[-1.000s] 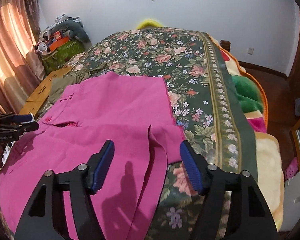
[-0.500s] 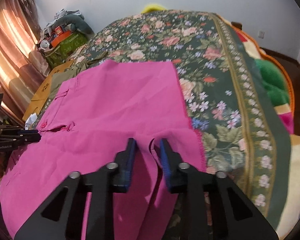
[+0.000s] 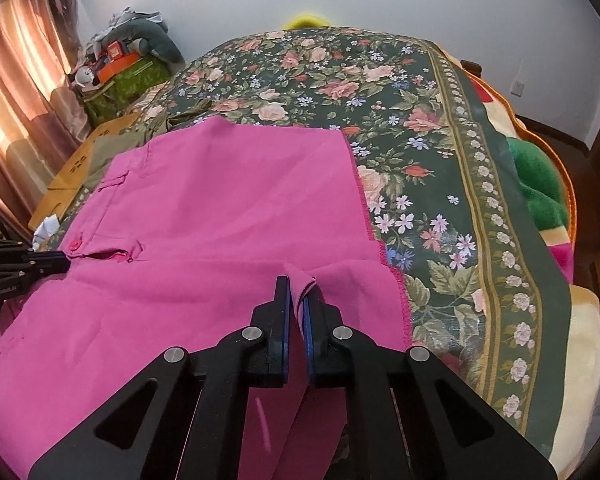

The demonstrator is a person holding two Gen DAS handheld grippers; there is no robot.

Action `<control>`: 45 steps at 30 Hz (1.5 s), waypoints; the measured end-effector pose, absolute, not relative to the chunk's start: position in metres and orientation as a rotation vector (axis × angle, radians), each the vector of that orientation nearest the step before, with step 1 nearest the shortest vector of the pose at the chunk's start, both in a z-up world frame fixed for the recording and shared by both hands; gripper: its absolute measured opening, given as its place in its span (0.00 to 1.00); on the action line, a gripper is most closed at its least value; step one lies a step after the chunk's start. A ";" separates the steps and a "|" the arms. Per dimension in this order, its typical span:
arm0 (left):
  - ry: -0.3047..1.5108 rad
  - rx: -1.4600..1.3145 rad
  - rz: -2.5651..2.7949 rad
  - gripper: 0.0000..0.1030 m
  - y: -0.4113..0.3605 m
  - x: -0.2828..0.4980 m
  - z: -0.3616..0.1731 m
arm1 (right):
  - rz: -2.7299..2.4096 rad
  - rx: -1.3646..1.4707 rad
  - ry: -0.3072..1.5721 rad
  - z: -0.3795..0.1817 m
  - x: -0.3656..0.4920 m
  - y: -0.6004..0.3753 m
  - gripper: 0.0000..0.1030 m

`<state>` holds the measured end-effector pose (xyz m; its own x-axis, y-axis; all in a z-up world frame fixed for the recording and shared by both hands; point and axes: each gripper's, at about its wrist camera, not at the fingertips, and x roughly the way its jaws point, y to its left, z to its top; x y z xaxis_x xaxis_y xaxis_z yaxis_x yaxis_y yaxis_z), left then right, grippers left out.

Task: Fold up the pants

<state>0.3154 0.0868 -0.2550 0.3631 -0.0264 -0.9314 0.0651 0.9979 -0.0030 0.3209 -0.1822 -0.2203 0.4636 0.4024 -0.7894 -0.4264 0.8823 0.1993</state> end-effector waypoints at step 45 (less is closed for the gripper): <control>1.246 -0.230 -0.138 0.23 0.108 0.365 -0.257 | 0.420 0.114 1.027 -0.225 0.339 -0.226 0.41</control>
<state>0.3653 0.1076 -0.2573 0.3152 -0.2283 -0.9212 -0.0218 0.9686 -0.2475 0.3387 -0.2256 -0.2253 0.4455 0.3907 -0.8055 -0.2858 0.9147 0.2857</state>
